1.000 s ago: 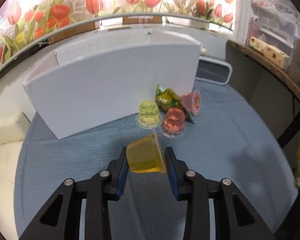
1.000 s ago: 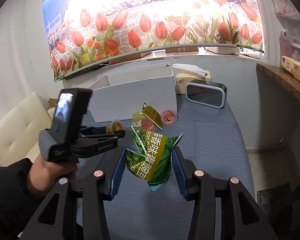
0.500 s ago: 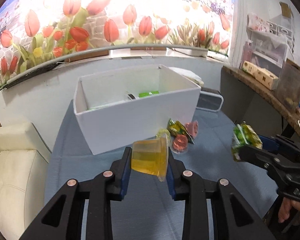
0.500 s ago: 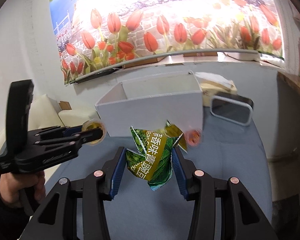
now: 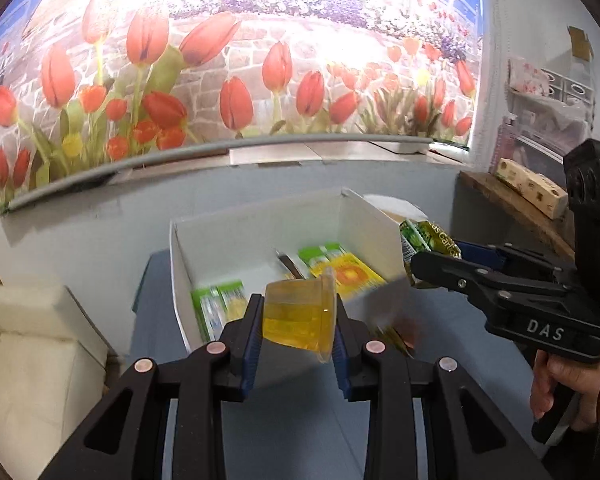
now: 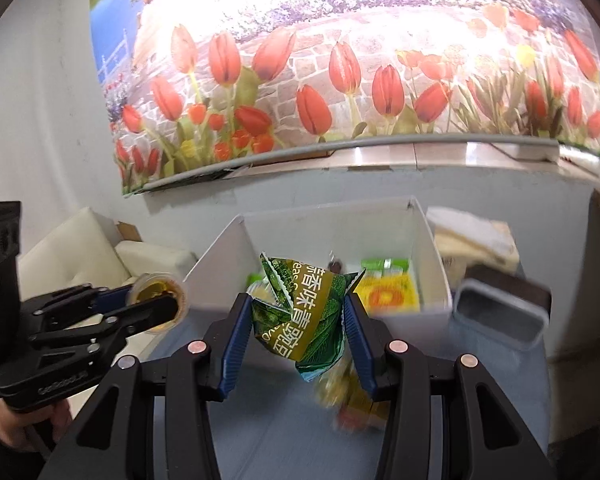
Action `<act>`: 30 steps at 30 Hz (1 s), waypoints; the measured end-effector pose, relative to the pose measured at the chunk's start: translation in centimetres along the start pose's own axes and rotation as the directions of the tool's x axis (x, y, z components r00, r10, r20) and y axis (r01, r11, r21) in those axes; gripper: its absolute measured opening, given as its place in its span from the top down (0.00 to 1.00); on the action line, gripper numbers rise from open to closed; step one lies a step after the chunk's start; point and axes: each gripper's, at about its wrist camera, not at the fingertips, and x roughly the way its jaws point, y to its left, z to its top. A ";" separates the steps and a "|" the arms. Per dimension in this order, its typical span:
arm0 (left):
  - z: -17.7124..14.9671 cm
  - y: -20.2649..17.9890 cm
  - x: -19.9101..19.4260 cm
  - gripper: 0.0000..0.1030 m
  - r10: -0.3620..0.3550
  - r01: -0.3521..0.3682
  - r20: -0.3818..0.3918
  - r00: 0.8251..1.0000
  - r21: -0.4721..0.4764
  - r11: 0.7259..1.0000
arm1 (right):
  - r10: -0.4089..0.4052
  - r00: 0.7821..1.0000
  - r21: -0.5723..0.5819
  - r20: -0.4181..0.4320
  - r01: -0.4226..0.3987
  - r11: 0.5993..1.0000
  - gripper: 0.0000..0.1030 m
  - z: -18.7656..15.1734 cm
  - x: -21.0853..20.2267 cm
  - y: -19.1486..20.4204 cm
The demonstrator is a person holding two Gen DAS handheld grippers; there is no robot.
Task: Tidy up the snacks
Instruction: 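Drop the green pouch and orange jelly cup into the white box with both grippers, then grasp the pink cartoon-lid jelly cup with the right gripper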
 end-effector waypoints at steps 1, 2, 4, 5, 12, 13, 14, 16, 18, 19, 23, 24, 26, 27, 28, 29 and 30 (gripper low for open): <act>0.6 0.5 0.7 0.67 -0.009 0.009 -0.008 1.000 -0.011 1.000 | 0.004 1.000 0.005 -0.003 -0.004 1.000 0.51 0.6 0.7 -0.3; 1.1 1.0 1.4 0.67 -0.011 0.011 -0.015 1.000 -0.019 1.000 | 0.005 1.000 0.008 -0.007 -0.005 1.000 0.51 1.1 1.4 -0.5; 1.9 1.7 3.0 0.67 0.002 -0.002 -0.027 1.000 -0.016 1.000 | -0.012 1.000 0.015 -0.021 0.012 1.000 0.51 2.0 2.9 -1.2; 2.2 2.1 3.7 0.67 0.003 -0.004 -0.034 0.999 -0.017 1.000 | -0.018 0.999 0.019 -0.028 0.019 1.000 0.51 2.4 3.6 -1.6; 2.6 3.2 7.7 0.66 0.024 -0.025 -0.094 0.995 -0.009 1.000 | -0.052 0.997 0.014 -0.056 0.052 0.999 0.50 3.7 7.1 -3.1; 2.5 3.2 8.1 0.61 0.035 -0.036 -0.095 0.995 -0.004 0.999 | -0.059 0.996 0.015 -0.062 0.060 0.998 0.48 3.7 7.5 -3.2; 2.4 3.2 8.4 0.47 0.048 -0.048 -0.095 0.994 0.002 0.999 | -0.071 0.995 0.019 -0.064 0.072 0.997 0.39 3.7 7.7 -3.3; 2.2 3.5 9.0 0.08 0.045 -0.046 -0.105 0.993 -0.010 0.999 | -0.067 0.996 0.053 -0.057 0.070 0.996 0.08 3.6 7.9 -4.0; 1.8 3.6 9.2 0.00 0.038 -0.038 -0.097 0.995 -0.003 0.999 | -0.058 0.997 0.063 -0.056 0.062 0.996 0.01 3.3 7.9 -4.3; 1.6 3.6 9.4 0.00 0.043 -0.042 -0.102 0.994 0.006 0.999 | -0.063 0.996 0.058 -0.065 0.067 0.996 0.00 3.2 8.0 -4.4; 1.1 4.2 9.9 0.00 0.052 -0.054 -0.132 0.990 -0.016 0.998 | -0.068 0.994 0.052 -0.083 0.073 0.996 0.00 2.6 8.2 -4.6; 1.0 4.3 10.0 0.00 0.057 -0.060 -0.136 0.989 -0.018 0.998 | -0.070 0.994 0.056 -0.085 0.075 0.996 0.00 2.4 8.1 -4.7; 0.9 4.4 9.8 0.00 0.059 -0.062 -0.135 0.989 -0.015 0.998 | -0.066 0.994 0.059 -0.082 0.071 0.996 0.00 2.1 7.7 -4.8; 0.8 4.4 9.7 0.00 0.062 -0.064 -0.133 0.989 -0.014 0.998 | -0.065 0.995 0.057 -0.080 0.070 0.996 0.00 2.0 7.5 -4.8; 0.8 4.3 9.5 0.00 0.064 -0.066 -0.132 0.989 -0.013 0.998 | -0.067 0.995 0.056 -0.079 0.072 0.996 0.00 1.9 7.3 -4.8; 0.8 4.2 9.3 0.00 0.064 -0.066 -0.131 0.989 -0.013 0.998 | -0.071 0.995 0.057 -0.074 0.076 0.996 0.00 1.8 7.0 -4.8; 0.7 4.1 8.9 0.00 0.061 -0.063 -0.127 0.990 -0.014 0.998 | -0.068 0.995 0.061 -0.072 0.072 0.995 0.00 1.7 6.7 -4.8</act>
